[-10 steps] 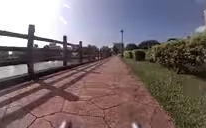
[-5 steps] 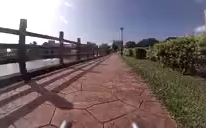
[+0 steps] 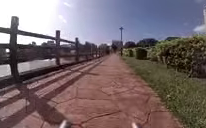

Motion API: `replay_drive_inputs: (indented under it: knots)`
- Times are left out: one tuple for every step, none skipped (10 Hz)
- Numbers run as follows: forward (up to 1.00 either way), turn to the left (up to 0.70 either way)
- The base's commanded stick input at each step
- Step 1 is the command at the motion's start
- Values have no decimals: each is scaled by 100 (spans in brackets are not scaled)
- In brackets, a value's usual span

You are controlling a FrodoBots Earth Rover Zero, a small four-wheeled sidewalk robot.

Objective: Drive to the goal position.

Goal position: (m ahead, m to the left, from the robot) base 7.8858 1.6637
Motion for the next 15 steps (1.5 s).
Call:
replay_drive_inputs:
  knots:
    - [50, 0]
    - [50, 0]
    - [50, 0]
    - [50, 0]
    - [50, 0]
    - [50, 0]
    - [50, 0]
    - [50, 0]
    - [50, 0]
    - [50, 0]
    - [50, 0]
    - [50, 0]
    - [50, 0]
    - [50, 0]
    - [50, 22]
